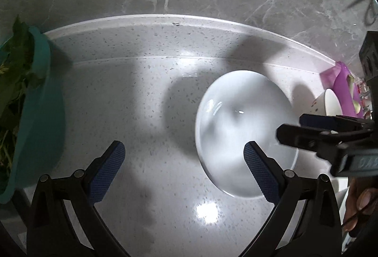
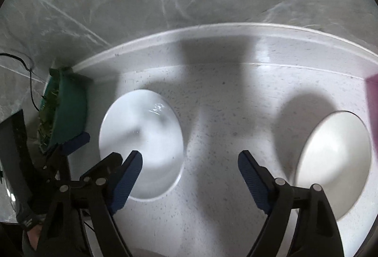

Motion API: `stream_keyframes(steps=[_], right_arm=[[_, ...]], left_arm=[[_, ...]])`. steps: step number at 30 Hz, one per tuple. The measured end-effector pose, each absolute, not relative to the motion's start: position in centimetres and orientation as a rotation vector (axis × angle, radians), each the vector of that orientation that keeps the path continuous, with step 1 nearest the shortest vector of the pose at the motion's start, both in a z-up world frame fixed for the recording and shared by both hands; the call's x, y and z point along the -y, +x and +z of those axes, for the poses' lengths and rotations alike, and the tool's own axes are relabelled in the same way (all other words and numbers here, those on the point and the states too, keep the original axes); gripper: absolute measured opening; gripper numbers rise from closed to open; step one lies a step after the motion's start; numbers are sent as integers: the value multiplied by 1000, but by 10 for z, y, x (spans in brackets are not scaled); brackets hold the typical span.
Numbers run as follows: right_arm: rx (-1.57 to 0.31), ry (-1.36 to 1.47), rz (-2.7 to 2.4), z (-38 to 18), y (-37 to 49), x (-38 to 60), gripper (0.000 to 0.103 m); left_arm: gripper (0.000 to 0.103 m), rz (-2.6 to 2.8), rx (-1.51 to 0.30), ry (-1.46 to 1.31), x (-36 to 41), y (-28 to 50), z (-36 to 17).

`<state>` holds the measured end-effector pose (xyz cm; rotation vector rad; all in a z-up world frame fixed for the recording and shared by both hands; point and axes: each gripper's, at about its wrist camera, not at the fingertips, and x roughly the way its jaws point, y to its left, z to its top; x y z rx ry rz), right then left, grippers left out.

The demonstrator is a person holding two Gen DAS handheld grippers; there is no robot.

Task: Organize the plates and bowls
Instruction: 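Close both grippers on the rim of the small white bowl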

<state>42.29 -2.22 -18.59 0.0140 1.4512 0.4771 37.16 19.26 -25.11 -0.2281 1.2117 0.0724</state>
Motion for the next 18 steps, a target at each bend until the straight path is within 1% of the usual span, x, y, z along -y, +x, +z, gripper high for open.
stream_keyframes(steps=[1, 2, 3, 4, 5, 6, 7, 9, 10, 11, 12, 13, 14, 15, 17, 18], right_arm=[[-1464, 6, 475, -193, 425, 17, 85], [-1471, -5, 469, -198, 426, 14, 84], [-1475, -5, 458, -202, 427, 12, 84], [-1480, -7, 452, -204, 429, 10, 82], [-1489, -6, 454, -208, 430, 7, 78], [-1498, -7, 454, -213, 430, 4, 76], [-1505, -6, 453, -216, 432, 3, 76], [-1519, -3, 464, -222, 432, 2, 70], [-1511, -8, 469, -223, 432, 1, 68], [-1507, -14, 478, -223, 433, -2, 59], [-1509, -18, 488, -223, 433, -4, 53], [-1512, -19, 495, -223, 433, -6, 38], [-1509, -22, 507, -222, 433, -8, 31], [-1503, -38, 514, -221, 432, -10, 28], [-1494, -56, 532, -218, 429, -14, 16], [-1492, -65, 531, -218, 429, -16, 16]], left_arm=[[92, 76, -1213, -224, -193, 373, -254], [77, 76, -1221, -216, -195, 376, -258], [68, 74, -1228, -216, -197, 378, -262], [53, 75, -1234, -218, -198, 380, -264], [50, 75, -1240, -222, -201, 382, -268], [49, 64, -1240, -231, -203, 383, -272], [45, 57, -1237, -236, -204, 383, -274], [38, 42, -1228, -240, -200, 382, -275], [29, 33, -1226, -240, -199, 381, -275], [23, 24, -1225, -232, -196, 382, -275], [19, 18, -1224, -216, -193, 383, -275], [14, 13, -1224, -207, -189, 387, -276], [10, 12, -1225, -202, -188, 388, -277], [10, 11, -1225, -199, -187, 388, -277], [10, 14, -1224, -205, -187, 389, -279], [10, 14, -1223, -210, -189, 390, -280]])
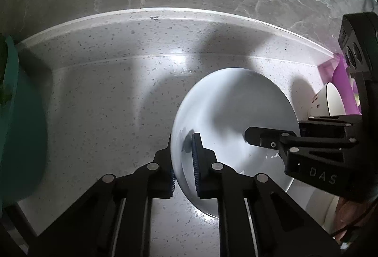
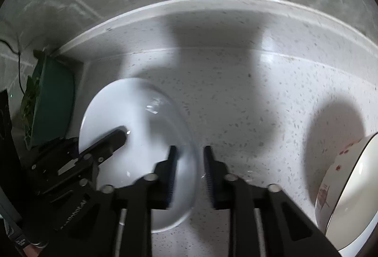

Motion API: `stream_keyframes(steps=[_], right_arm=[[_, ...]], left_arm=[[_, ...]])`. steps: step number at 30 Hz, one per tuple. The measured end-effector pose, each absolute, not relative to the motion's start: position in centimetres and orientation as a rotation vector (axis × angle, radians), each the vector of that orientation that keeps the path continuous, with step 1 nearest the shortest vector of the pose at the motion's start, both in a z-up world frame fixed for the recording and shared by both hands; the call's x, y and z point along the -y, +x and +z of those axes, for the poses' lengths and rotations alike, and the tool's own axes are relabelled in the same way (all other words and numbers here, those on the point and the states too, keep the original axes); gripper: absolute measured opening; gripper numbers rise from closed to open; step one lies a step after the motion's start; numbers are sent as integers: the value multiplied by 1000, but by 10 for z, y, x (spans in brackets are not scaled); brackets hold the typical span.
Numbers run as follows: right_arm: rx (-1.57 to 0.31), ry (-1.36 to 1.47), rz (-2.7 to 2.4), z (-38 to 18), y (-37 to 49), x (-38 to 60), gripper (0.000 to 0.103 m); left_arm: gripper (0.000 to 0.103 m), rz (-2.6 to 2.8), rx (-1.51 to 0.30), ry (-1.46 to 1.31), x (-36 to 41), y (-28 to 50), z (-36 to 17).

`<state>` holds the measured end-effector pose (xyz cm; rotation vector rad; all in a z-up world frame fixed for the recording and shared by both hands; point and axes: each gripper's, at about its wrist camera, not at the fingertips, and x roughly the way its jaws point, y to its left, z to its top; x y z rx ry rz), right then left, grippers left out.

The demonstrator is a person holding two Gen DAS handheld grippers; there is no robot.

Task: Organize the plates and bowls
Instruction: 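Close both grippers on the rim of the small white bowl, then lift the small white bowl and lower it into the large white bowl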

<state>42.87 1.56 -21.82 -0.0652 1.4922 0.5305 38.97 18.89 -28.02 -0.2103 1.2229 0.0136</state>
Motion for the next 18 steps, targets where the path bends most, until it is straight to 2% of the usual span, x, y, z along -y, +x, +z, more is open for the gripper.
stream_keyframes(steps=[18], right_arm=[[-1468, -32, 551, -206, 420, 3, 13]], left_arm=[[9, 5, -1214, -228, -187, 367, -259]])
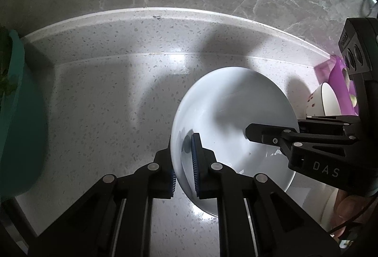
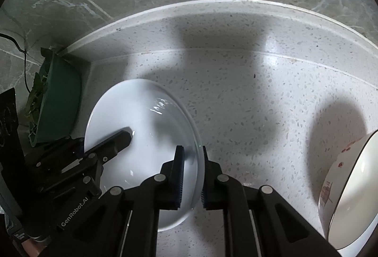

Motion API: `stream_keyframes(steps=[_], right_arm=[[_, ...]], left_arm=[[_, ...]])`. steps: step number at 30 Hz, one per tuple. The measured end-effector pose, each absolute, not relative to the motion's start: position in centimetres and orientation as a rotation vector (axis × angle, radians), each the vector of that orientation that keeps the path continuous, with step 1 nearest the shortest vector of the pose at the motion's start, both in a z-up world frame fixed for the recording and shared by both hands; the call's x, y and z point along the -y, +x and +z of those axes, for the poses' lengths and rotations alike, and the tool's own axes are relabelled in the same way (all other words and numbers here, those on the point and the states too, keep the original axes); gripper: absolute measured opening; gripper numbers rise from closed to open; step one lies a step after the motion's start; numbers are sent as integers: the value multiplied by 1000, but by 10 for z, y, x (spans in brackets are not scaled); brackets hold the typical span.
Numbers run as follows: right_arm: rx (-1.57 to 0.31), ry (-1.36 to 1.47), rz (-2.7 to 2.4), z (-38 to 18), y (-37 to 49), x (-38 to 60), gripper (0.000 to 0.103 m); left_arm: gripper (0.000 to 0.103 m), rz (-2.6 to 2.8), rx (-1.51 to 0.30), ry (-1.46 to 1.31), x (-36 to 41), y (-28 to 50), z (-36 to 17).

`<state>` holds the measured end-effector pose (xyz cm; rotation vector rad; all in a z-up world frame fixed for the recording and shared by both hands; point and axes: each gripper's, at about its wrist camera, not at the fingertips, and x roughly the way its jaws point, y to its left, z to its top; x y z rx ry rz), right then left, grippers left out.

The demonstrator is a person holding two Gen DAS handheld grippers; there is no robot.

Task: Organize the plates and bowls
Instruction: 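Lift the small white bowl and lower it into the large white bowl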

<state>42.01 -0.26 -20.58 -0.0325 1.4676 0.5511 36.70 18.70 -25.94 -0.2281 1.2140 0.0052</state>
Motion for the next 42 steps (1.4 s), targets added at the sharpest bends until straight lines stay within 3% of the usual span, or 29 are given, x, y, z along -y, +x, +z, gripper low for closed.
stream_keyframes(steps=[18, 42], right_arm=[[-1381, 16, 556, -141, 384, 51, 13], [-1301, 135, 538, -74, 261, 238, 13]], left_arm=[[9, -78, -1146, -185, -126, 327, -192], [9, -274, -1139, -140, 102, 191, -135]])
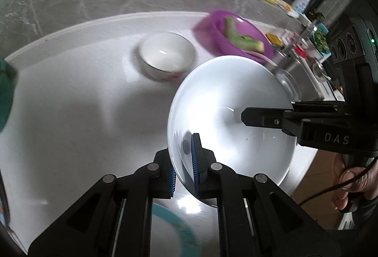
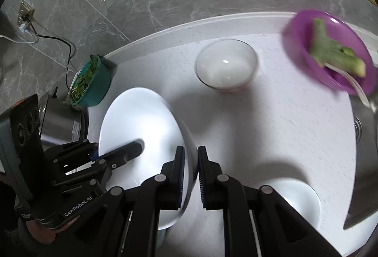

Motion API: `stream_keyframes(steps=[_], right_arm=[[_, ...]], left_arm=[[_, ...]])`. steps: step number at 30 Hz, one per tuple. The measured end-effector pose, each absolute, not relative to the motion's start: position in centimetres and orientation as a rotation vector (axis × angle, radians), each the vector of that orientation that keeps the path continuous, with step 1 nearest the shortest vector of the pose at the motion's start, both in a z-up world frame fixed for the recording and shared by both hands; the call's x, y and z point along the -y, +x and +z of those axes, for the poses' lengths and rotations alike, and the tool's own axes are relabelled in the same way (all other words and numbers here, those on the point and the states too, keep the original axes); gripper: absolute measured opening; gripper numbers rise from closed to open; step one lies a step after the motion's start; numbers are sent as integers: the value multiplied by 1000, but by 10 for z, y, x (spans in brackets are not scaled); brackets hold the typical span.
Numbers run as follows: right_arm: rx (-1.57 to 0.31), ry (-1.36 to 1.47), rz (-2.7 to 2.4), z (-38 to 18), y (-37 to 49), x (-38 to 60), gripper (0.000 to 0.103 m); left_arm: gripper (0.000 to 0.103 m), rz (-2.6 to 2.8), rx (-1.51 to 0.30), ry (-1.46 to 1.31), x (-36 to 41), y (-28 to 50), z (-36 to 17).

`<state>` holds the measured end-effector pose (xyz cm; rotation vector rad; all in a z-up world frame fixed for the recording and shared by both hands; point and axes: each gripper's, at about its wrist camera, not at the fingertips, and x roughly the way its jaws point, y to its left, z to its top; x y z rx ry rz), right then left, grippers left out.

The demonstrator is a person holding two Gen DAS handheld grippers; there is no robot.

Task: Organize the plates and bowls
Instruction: 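Lift the small white bowl and lower it into the large white bowl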

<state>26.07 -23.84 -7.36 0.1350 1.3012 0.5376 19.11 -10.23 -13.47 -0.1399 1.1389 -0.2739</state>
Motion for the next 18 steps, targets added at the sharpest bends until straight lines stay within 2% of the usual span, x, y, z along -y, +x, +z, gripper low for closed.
stream_keyframes(steps=[8, 18], right_arm=[[-1335, 194, 512, -85, 235, 328, 14], [-1400, 186, 496, -127, 217, 375, 13]], left_arm=[[9, -327, -1191, -131, 200, 158, -151], [9, -303, -1260, -87, 247, 147, -198]])
